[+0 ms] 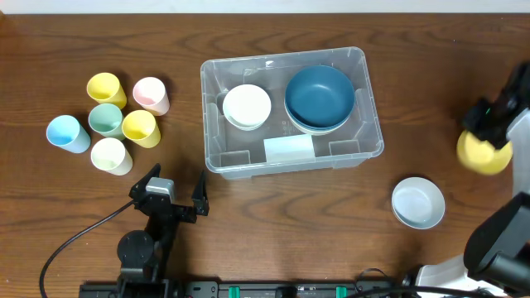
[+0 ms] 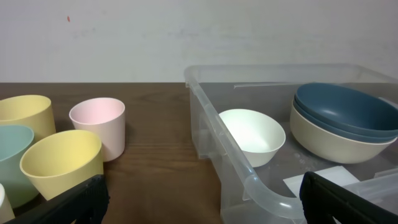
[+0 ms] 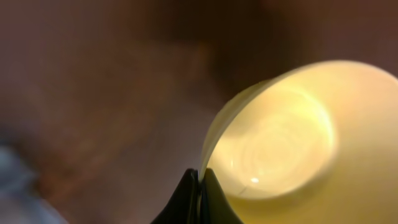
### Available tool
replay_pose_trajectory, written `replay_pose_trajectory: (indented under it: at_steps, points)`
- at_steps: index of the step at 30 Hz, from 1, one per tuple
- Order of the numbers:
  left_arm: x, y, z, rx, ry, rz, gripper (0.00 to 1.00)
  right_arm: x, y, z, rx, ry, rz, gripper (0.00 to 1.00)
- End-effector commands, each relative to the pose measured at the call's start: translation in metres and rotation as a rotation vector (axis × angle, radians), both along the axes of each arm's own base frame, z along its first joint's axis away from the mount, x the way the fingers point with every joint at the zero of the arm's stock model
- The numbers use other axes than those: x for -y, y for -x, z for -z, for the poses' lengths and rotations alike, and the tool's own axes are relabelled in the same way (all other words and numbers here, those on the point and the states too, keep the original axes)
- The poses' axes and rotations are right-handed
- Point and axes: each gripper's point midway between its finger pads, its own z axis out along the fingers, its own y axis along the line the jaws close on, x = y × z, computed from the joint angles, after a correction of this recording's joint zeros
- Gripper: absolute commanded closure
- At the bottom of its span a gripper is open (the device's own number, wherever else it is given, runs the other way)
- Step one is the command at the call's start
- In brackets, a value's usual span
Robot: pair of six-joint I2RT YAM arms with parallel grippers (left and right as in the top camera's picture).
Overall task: Pack container
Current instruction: 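Lower the yellow bowl into the white bowl and release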
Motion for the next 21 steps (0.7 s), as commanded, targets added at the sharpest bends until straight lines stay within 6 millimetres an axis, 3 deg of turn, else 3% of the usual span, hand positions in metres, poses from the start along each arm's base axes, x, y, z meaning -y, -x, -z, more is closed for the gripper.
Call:
replay_pose_trajectory:
  at_steps: [1,5,9,12,17,20,21]
  points:
    - [0.003,0.001,0.016,-0.042,-0.015,0.017,0.02,-0.023,-0.031,-0.082,0.167,0.033,-0.146,0.99]
    - [0.003,0.001,0.016,-0.042,-0.015,0.017,0.02,-0.070,-0.047,-0.144,0.268,0.057,-0.357,0.99]
    - [0.003,0.001,0.015,-0.042,-0.015,0.017,0.02,-0.151,-0.053,-0.194,0.386,0.067,-0.608,0.99]
    - [0.003,0.001,0.016,-0.042,-0.015,0.017,0.02,-0.220,-0.050,-0.217,0.461,0.067,-0.780,0.99]
    - [0.003,0.001,0.016,-0.042,-0.015,0.017,0.02,-0.326,-0.036,-0.225,0.530,0.095,-1.022,0.99]
    - [0.003,0.001,0.016,-0.042,-0.015,0.017,0.02,-0.378,-0.025,-0.214,0.526,0.126,-1.121,0.99]
    - [0.003,0.001,0.016,-0.042,-0.015,0.017,0.02,-0.408,-0.019,-0.202,0.511,0.142,-1.177,0.99]
